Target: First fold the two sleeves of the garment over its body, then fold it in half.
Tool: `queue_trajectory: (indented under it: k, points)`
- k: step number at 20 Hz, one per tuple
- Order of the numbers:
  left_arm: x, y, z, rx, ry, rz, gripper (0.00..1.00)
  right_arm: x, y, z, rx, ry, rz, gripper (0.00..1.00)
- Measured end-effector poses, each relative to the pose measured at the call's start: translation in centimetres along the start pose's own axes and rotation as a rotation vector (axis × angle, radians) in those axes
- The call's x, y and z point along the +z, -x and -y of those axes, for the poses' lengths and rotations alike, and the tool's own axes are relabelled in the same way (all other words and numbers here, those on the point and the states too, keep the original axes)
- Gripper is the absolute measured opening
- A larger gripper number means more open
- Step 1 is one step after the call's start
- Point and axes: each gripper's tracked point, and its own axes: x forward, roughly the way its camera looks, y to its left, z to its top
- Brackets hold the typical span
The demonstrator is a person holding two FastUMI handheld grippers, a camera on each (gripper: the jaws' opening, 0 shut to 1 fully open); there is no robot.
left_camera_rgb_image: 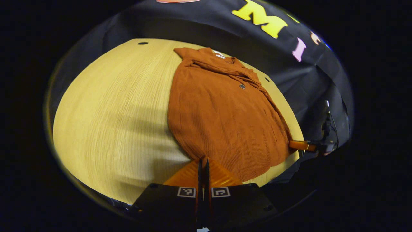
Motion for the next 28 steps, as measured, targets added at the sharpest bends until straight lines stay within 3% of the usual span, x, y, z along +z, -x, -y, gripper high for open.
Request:
queue_trajectory:
  k: [2,11,15,19,24,28]
  points:
    - [1.3,1.2,-0.3,0.004,-0.043,0.031,0.03,0.9,0.9,0.0,0.016,-0.063,0.015,0.01]
    - [8.1,7.4,0.6,-0.055,-0.050,0.189,0.03,9.7,7.5,-1.9,0.092,-0.238,0.200,0.00]
    - [8.7,8.1,1.1,-0.077,-0.065,0.205,0.03,10.2,8.3,-3.1,0.092,-0.213,0.230,0.00]
    - [11.4,8.7,2.3,-0.074,-0.108,0.220,0.03,13.1,9.3,-5.2,0.160,-0.234,0.265,0.00]
    - [19.9,9.5,1.4,-0.007,-0.138,0.324,0.03,22.2,11.5,-5.3,0.240,-0.262,0.370,0.00]
    - [26.8,8.0,-0.1,0.042,-0.217,0.364,0.03,31.2,10.5,-5.1,0.284,-0.250,0.427,0.00]
